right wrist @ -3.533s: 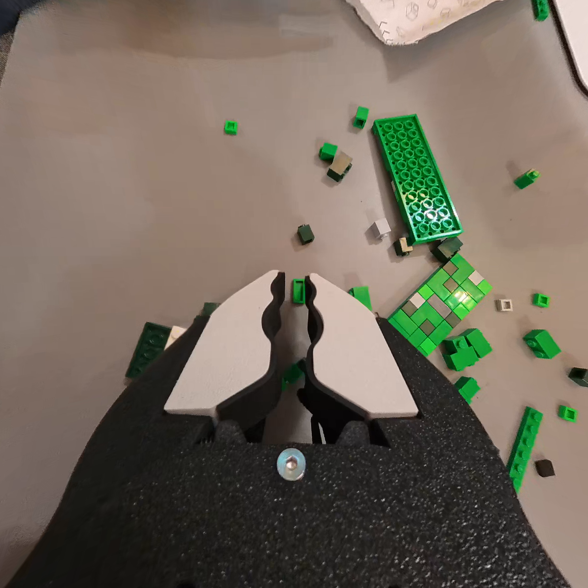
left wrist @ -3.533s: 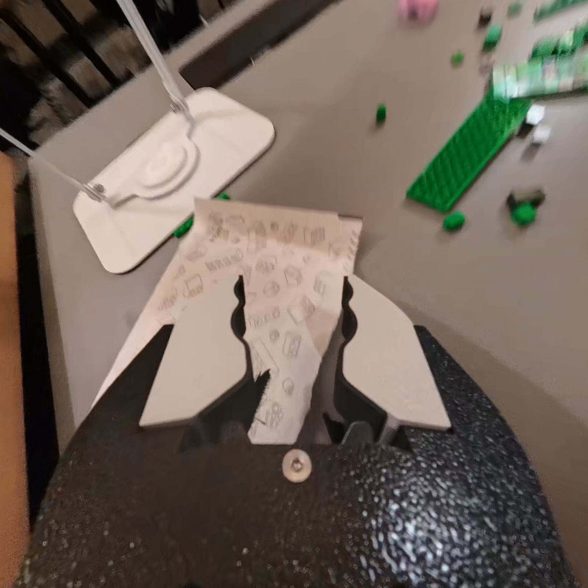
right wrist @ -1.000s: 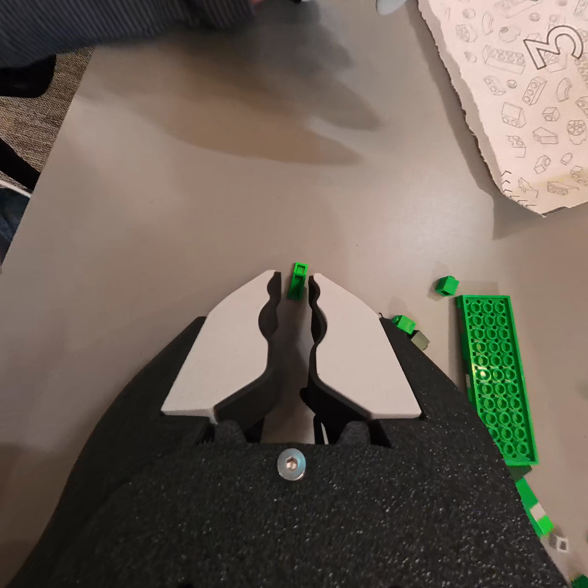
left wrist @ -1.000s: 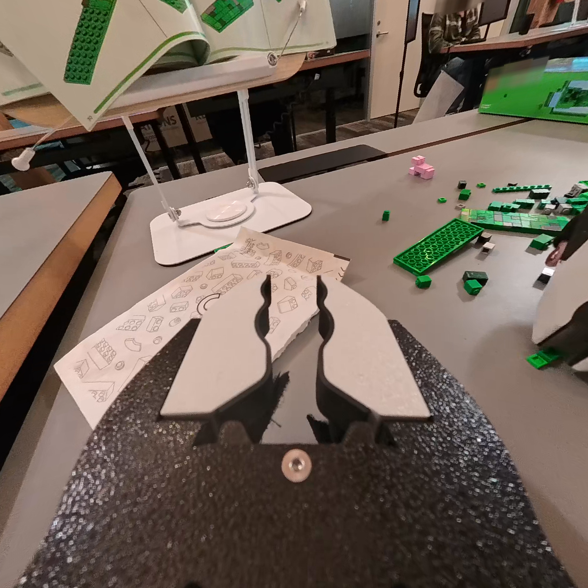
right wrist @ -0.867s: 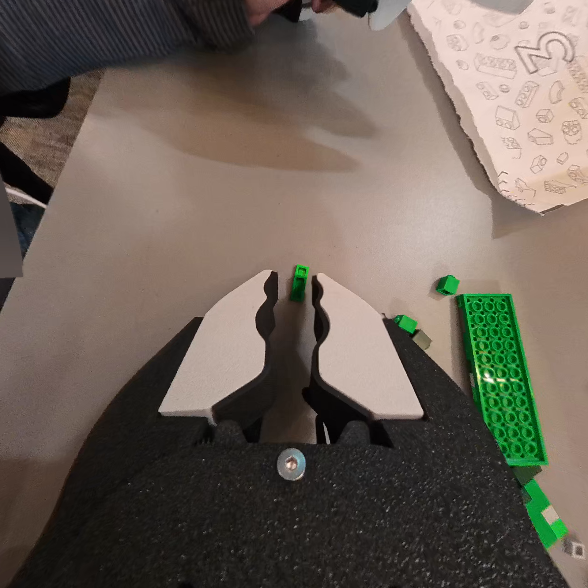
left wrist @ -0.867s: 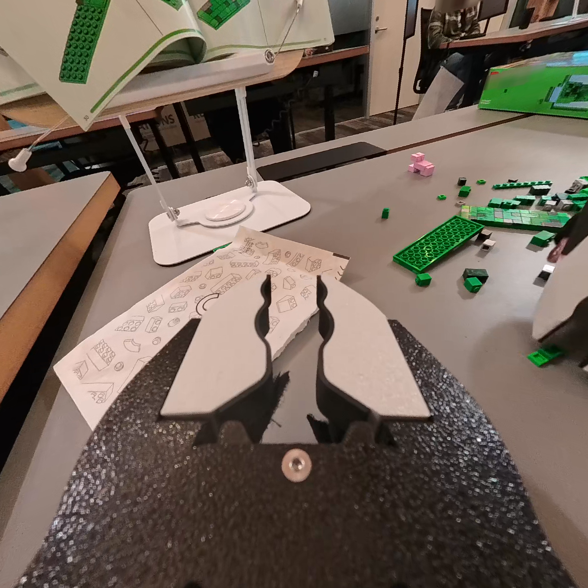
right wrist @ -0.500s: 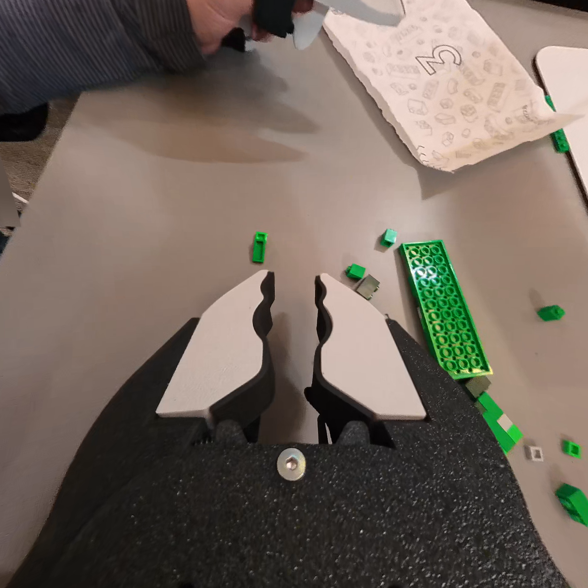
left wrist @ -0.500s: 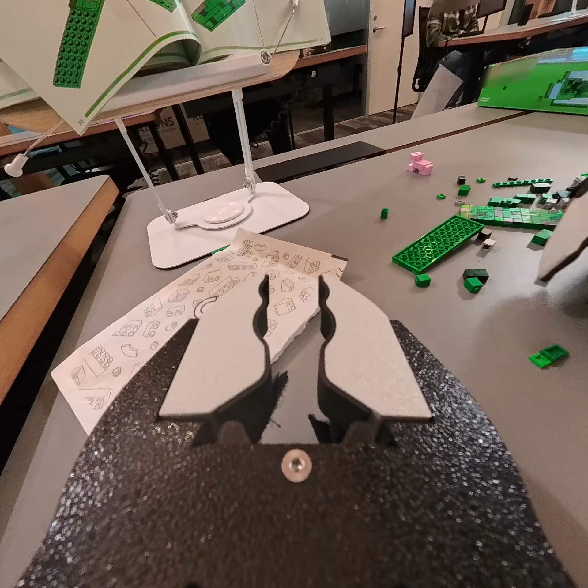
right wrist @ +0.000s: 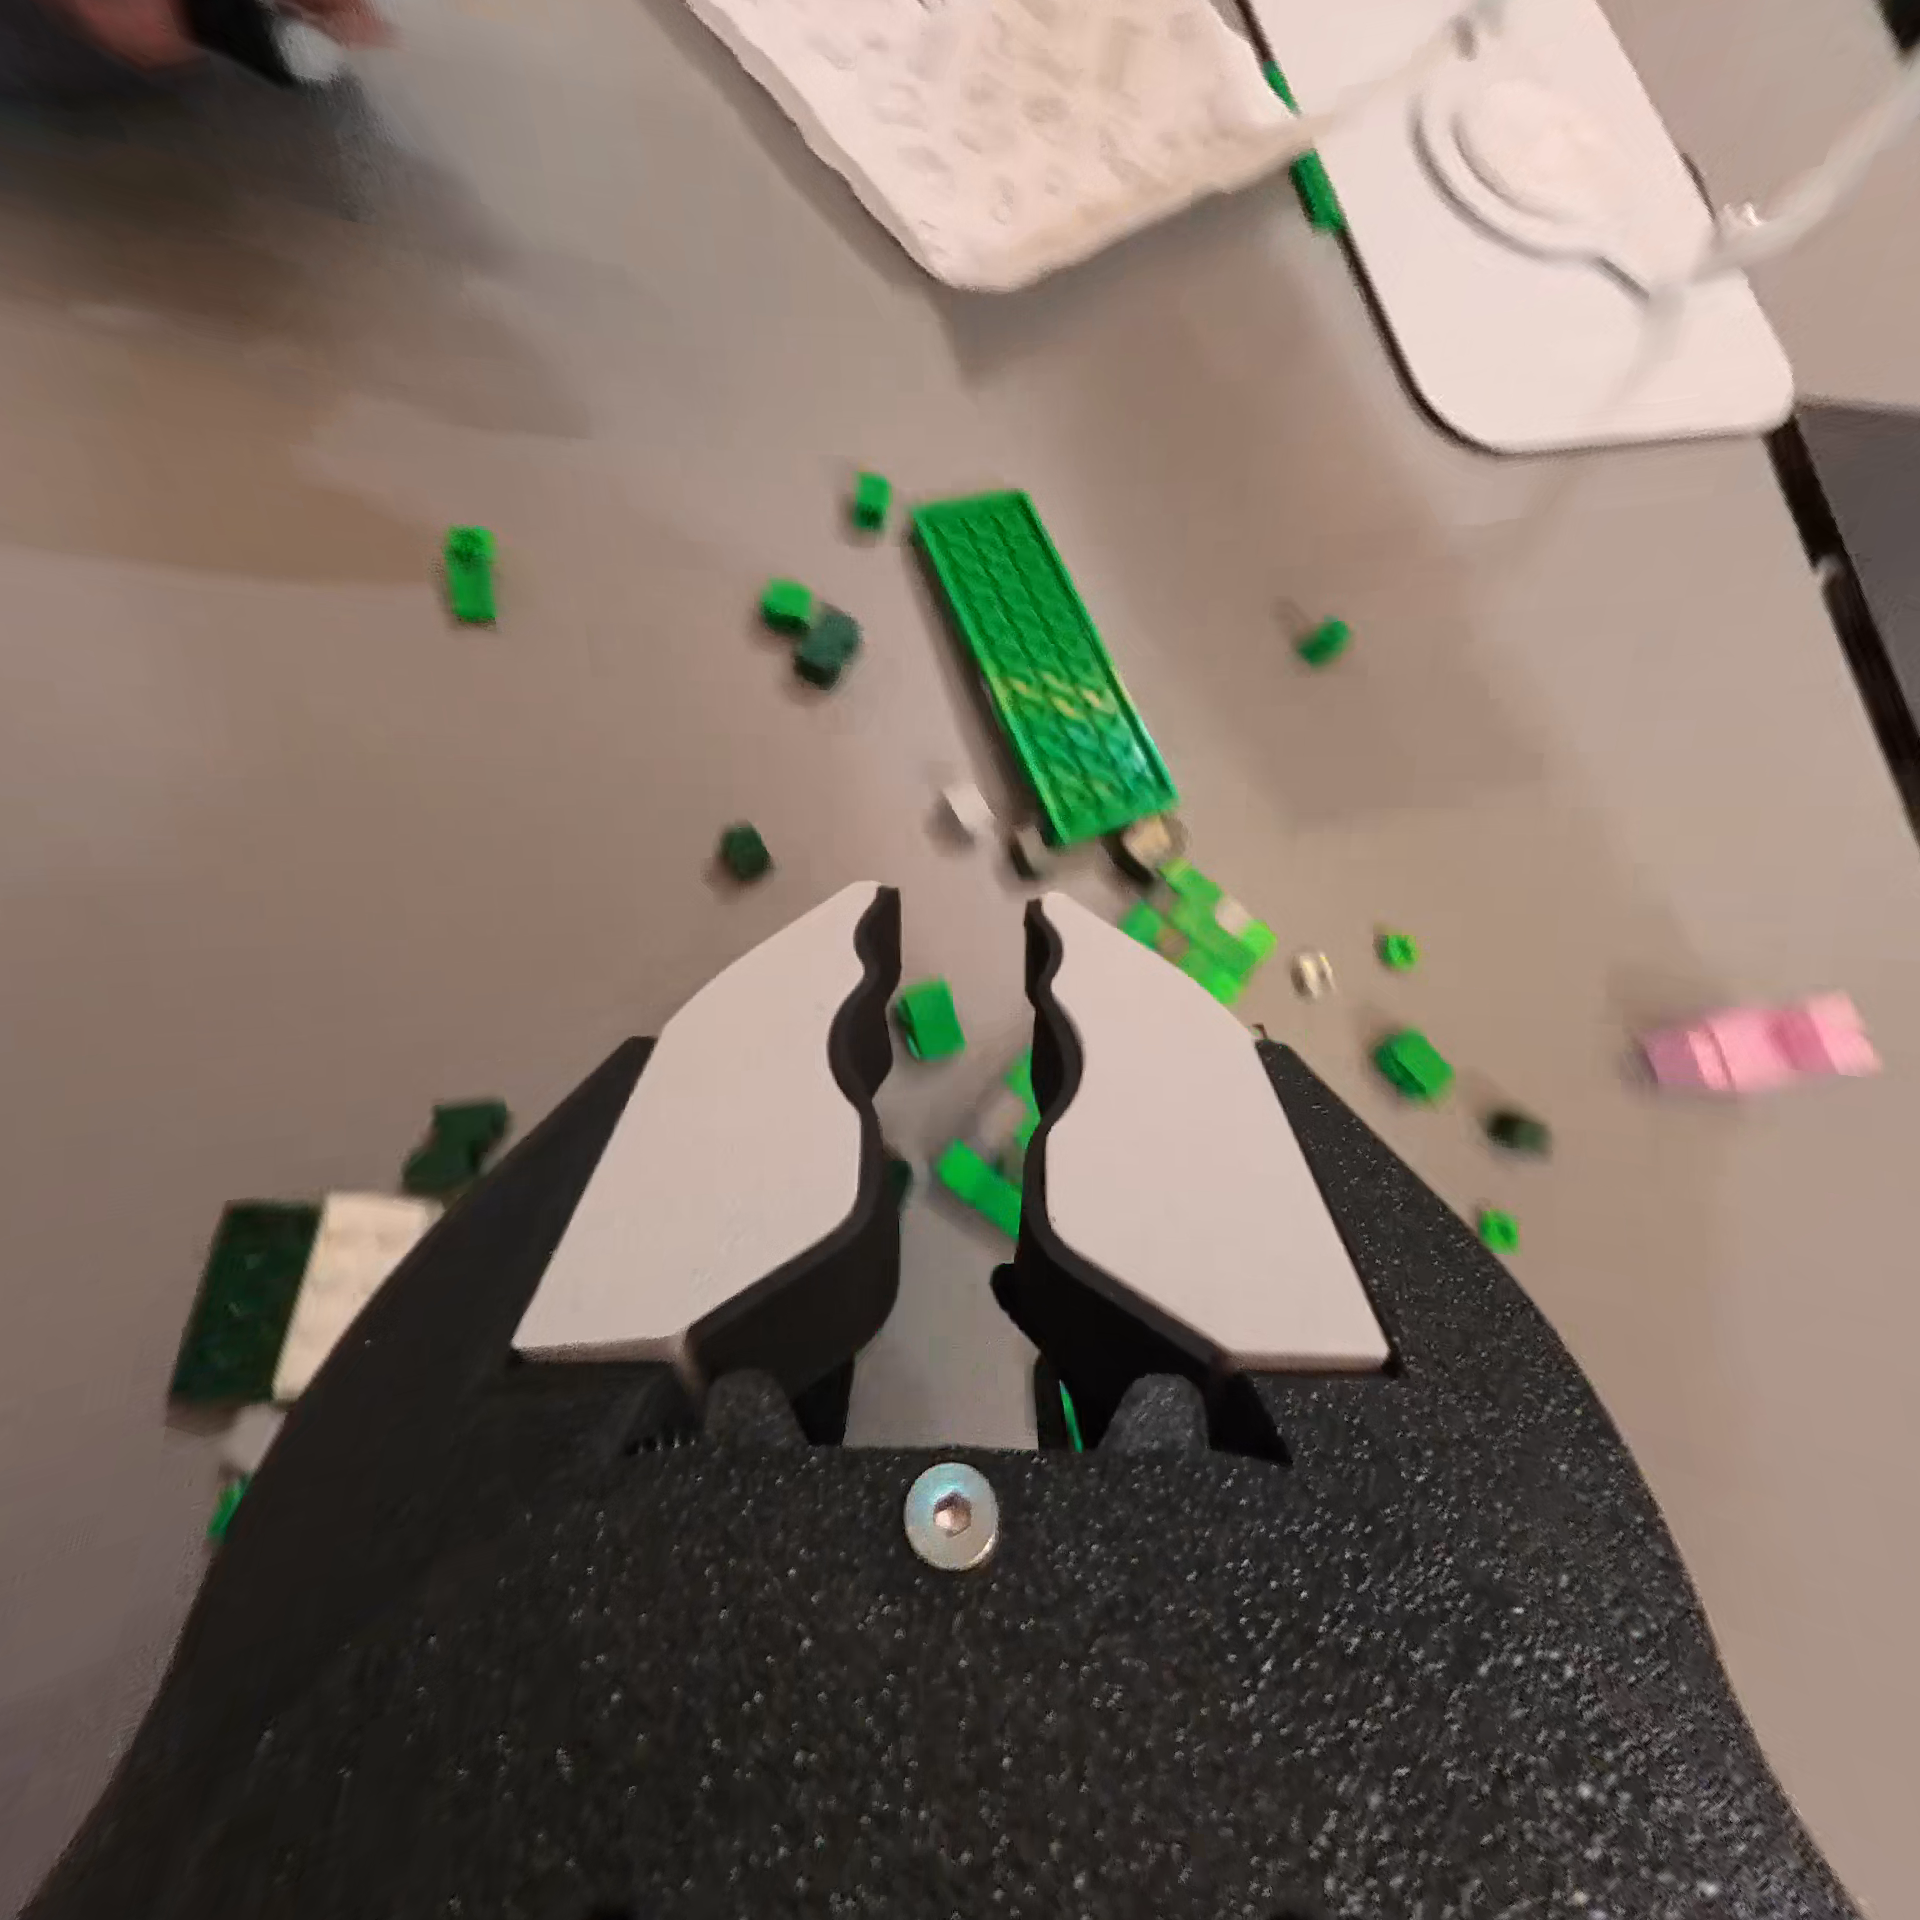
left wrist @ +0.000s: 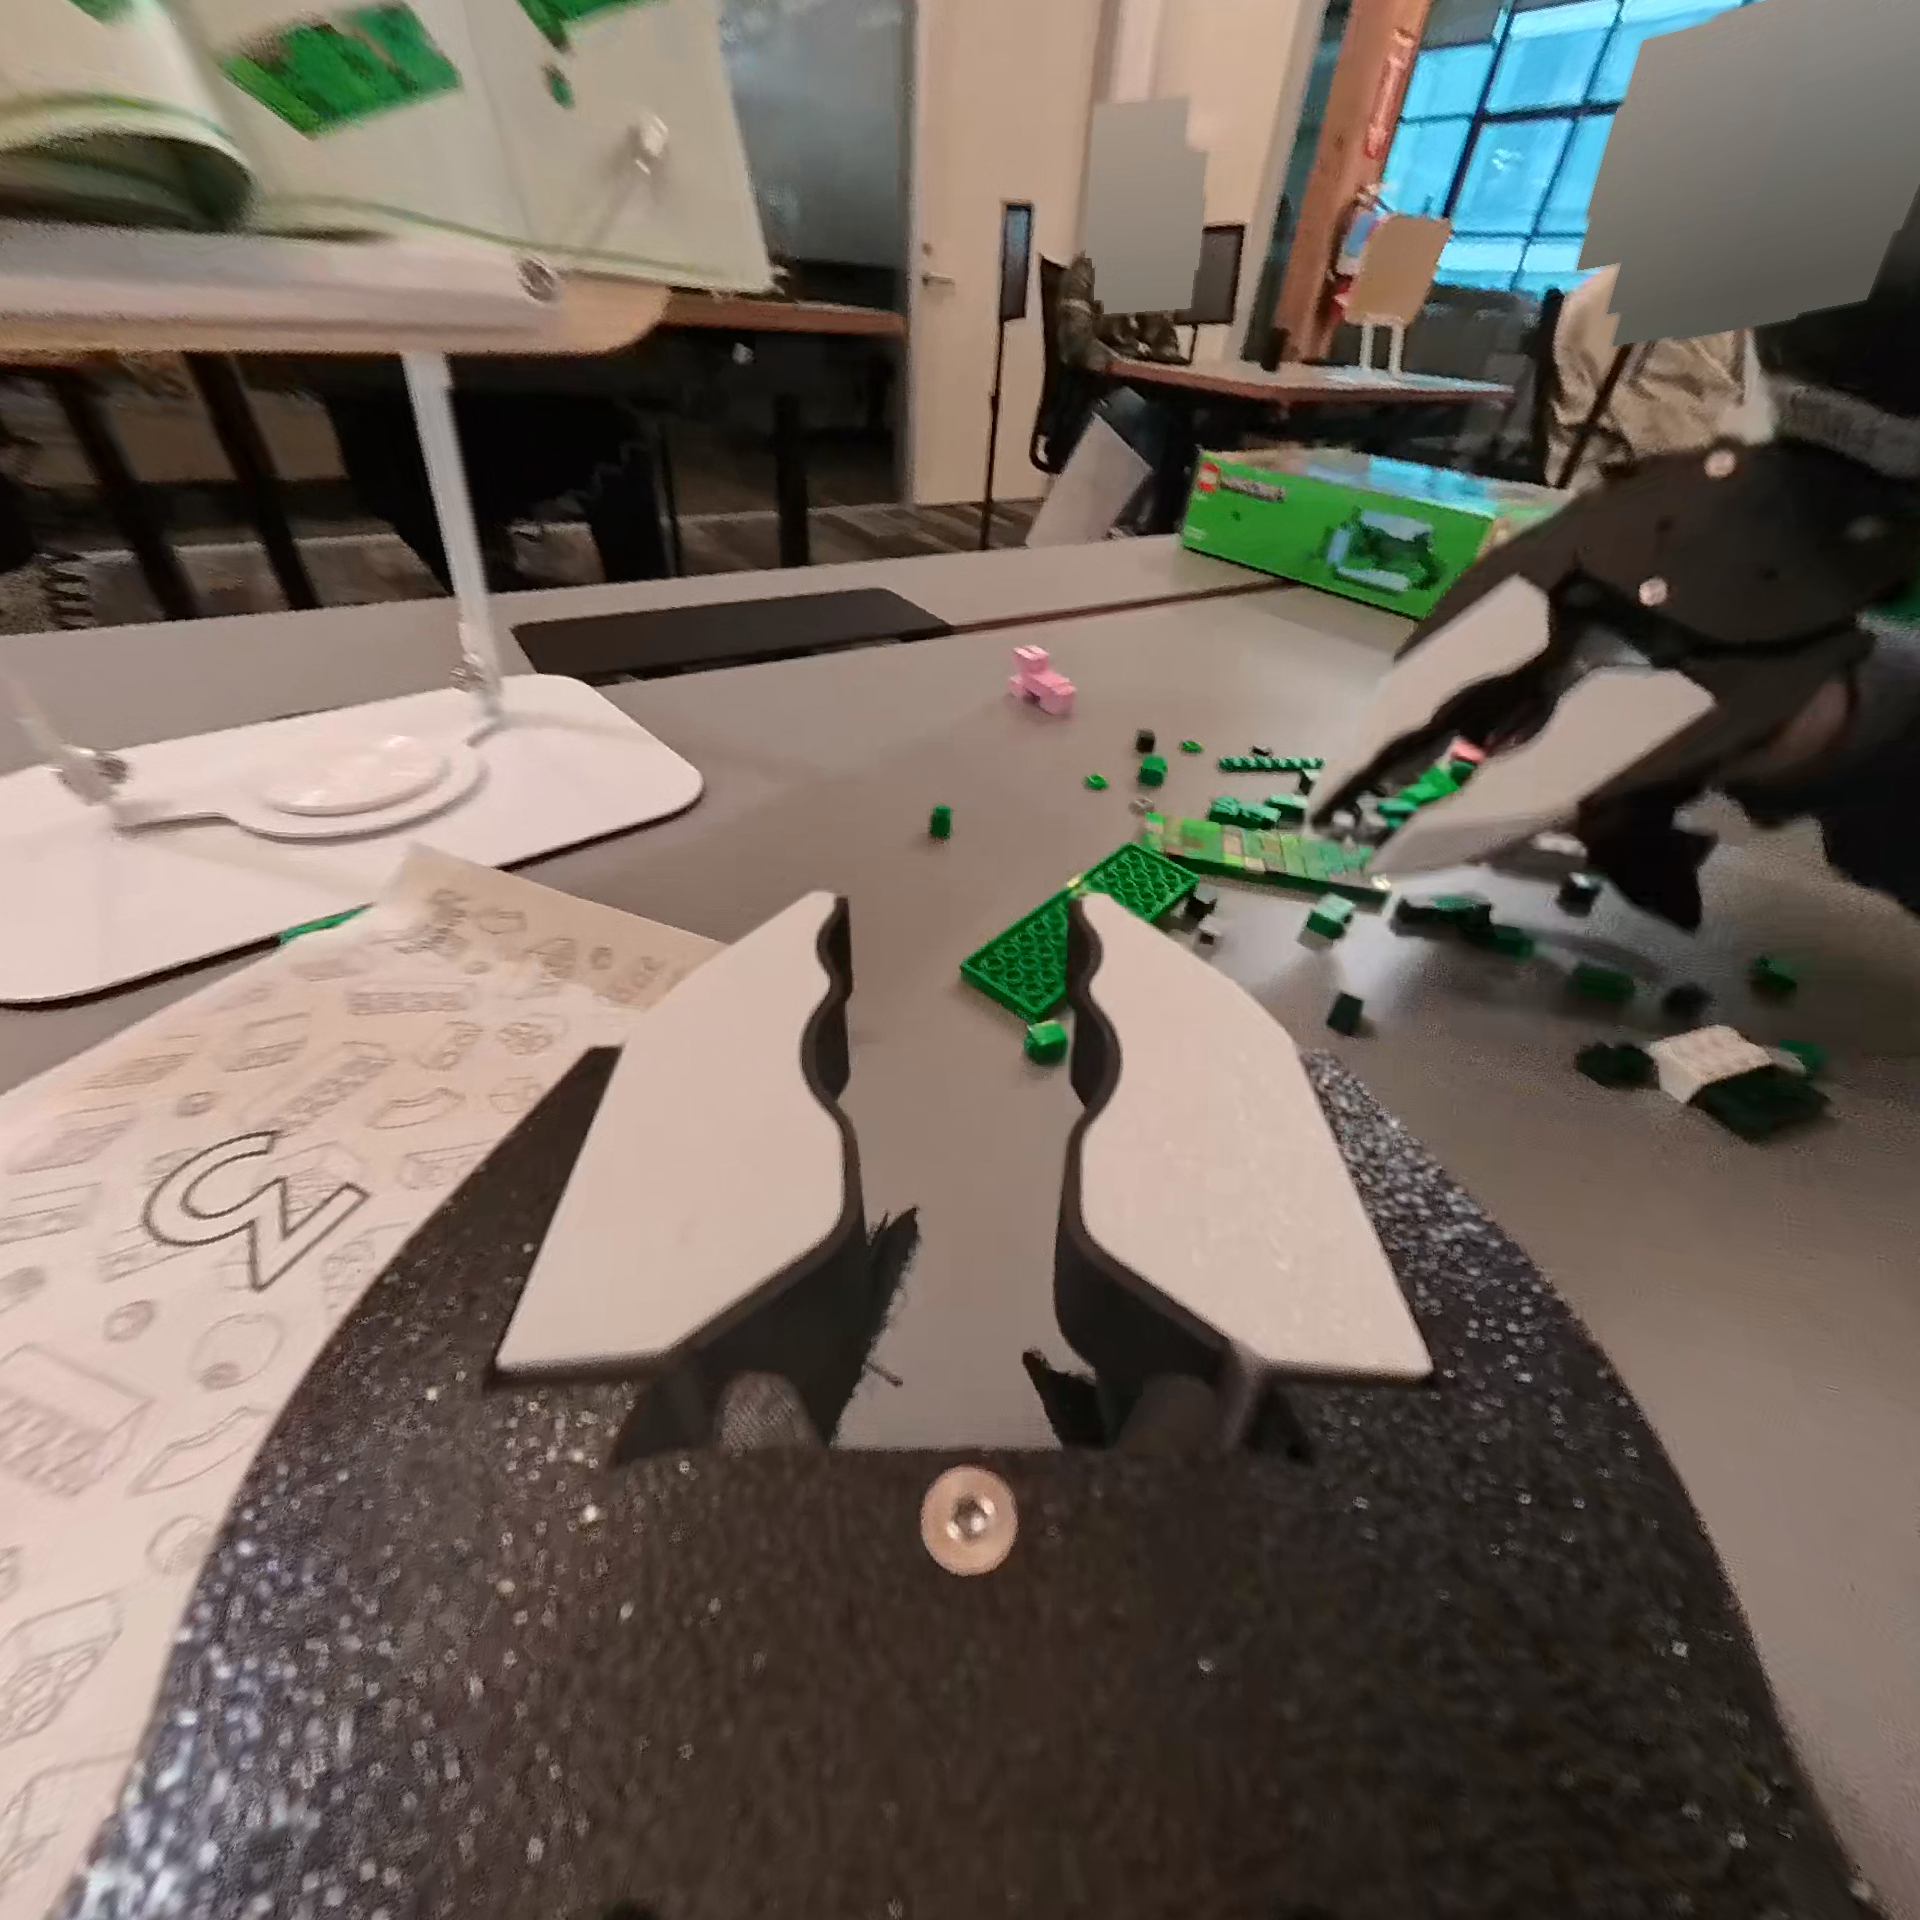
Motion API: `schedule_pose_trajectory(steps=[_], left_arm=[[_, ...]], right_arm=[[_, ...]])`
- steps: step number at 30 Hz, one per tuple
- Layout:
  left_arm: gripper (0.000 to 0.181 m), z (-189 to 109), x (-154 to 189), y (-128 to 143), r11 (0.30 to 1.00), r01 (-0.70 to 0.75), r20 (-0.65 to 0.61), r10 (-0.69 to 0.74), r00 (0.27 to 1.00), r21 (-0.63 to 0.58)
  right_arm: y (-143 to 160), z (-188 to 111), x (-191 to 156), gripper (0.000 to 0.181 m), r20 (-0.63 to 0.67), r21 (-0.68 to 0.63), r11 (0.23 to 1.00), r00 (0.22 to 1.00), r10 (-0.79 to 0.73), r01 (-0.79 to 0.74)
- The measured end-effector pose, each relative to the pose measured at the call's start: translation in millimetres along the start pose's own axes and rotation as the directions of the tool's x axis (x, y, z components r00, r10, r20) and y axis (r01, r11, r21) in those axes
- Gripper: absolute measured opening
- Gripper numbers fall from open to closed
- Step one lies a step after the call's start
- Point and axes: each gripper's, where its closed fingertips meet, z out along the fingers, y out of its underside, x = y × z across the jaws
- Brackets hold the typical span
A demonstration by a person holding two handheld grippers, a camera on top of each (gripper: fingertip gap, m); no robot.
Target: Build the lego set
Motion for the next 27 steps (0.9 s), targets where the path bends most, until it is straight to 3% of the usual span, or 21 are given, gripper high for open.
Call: schedule_pose_trajectory(steps=[5,8,12,18,27], left_arm=[[0.038,5.5,7.8,10.7,0.998,-0.034,-0.048,0.031,0.998,-0.058],[0.037,5.3,6.7,10.4,0.998,-0.023,-0.048,0.021,0.999,-0.057],[0.037,4.5,4.3,9.0,0.999,0.009,-0.052,-0.011,0.999,-0.047],[0.036,4.3,3.1,8.6,0.999,0.029,-0.059,-0.031,0.998,-0.044],[0.034,4.4,2.2,8.7,0.998,0.032,-0.054,-0.034,0.998,-0.045]], right_arm=[[32.9,-37.8,30.0,0.022,-0.098,-0.069,0.994,0.992,0.083,-0.090],[41.1,-47.2,31.8,0.022,-0.080,-0.077,0.987,0.988,0.135,-0.142],[76.6,-84.6,49.5,0.021,-0.213,-0.251,0.951,0.968,0.130,-0.183],[110.8,-138.9,41.5,0.017,-0.321,-0.380,0.884,0.935,0.150,-0.272],[154.7,-175.5,24.6,0.017,-0.377,-0.419,0.833,0.904,0.202,-0.361]])
